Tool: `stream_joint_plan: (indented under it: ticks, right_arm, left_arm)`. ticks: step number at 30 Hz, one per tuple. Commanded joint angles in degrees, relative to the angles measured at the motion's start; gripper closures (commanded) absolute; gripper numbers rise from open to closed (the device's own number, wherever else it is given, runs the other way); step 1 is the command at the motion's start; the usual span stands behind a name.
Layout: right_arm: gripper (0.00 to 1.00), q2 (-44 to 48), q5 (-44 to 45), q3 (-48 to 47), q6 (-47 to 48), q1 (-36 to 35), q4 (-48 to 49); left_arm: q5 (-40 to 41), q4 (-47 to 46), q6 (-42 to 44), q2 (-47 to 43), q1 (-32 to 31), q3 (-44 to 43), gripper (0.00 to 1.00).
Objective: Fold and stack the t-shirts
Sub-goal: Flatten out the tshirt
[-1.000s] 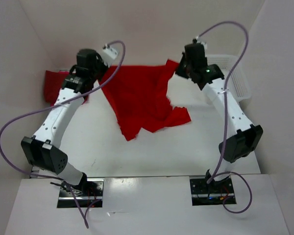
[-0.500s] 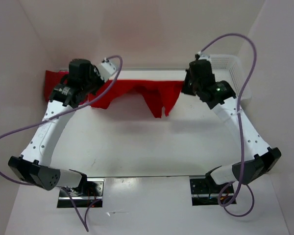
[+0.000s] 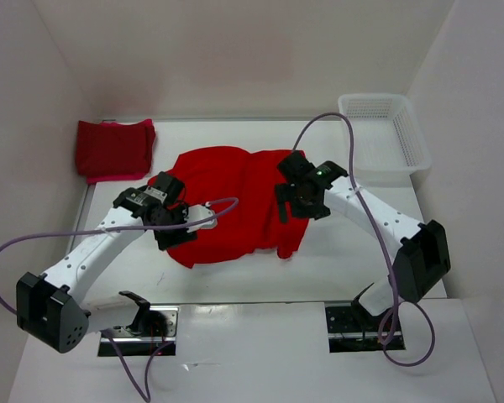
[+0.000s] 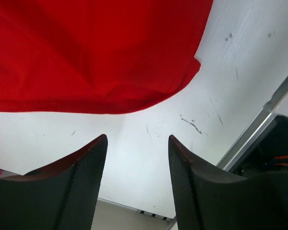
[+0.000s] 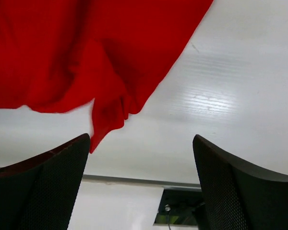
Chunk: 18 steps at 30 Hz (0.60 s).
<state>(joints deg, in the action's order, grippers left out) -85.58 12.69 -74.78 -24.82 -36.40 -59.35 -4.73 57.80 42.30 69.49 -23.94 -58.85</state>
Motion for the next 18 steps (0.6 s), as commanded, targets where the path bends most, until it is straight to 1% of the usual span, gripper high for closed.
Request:
stream_joint_plan:
  ticks: [1,3,4,5,6,7,8,9,10,12,13,14,16,18]
  right_arm:
    - [0.08,1.5,-3.4,-2.3,-1.5,-0.2,-0.1]
    - [0.08,5.0,-5.9,-0.8,-5.0,-0.2,3.4]
    - [0.08,6.1,-6.9,1.5,-6.5,-0.2,4.9]
    - [0.1,7.2,-7.4,3.4,-8.7,1.4,6.3]
    - [0.12,8.7,-8.7,5.6,-11.0,2.2,9.6]
    - [0.16,8.8,-8.7,10.1,-16.1,2.2,11.1]
    - [0.18,8.8,-8.0,12.4,-18.8,2.2,12.3]
    - [0.19,8.8,-8.0,14.4,-20.8,2.2,14.9]
    - [0.23,7.9,-7.1,17.0,-24.4,2.2,14.9]
    - [0.28,6.0,-6.4,18.4,-26.4,2.2,16.6]
    - [0.3,6.0,-6.4,18.9,-27.0,1.7,17.4]
    - [0.32,5.3,-6.4,18.9,-27.0,1.1,18.2]
    - [0.32,4.5,-7.5,18.3,-27.6,-1.3,20.0]
    - [0.32,3.0,-8.0,17.7,-27.7,-2.6,21.2]
  left_arm:
    - [0.1,2.4,3.7,-3.1,0.0,1.5,0.38]
    - [1.7,2.4,4.3,-3.1,0.0,3.9,0.36]
    - [4.4,1.4,4.3,-3.1,0.0,5.1,0.34]
    - [6.5,0.2,3.7,-3.1,0.0,6.5,0.33]
    - [8.9,-3.8,3.1,-3.7,0.0,8.2,0.31]
    - [13.6,-6.4,1.7,-3.7,0.0,11.8,0.3]
    - [15.8,-9.0,0.9,-3.7,0.0,13.3,0.28]
    - [17.5,-13.7,0.2,-3.1,0.0,14.5,0.26]
    - [18.3,-15.0,-1.0,-3.0,0.7,14.5,0.26]
    - [16.5,-15.7,-2.1,-1.6,1.4,13.6,0.26]
    - [12.6,-15.7,-2.8,-0.9,1.4,12.9,0.25]
    - [10.3,-15.7,-4.4,-0.9,1.4,12.4,0.25]
    - [7.2,-15.7,-5.9,1.5,1.4,11.7,0.24]
    - [7.2,-15.7,-8.7,5.0,1.4,11.7,0.24]
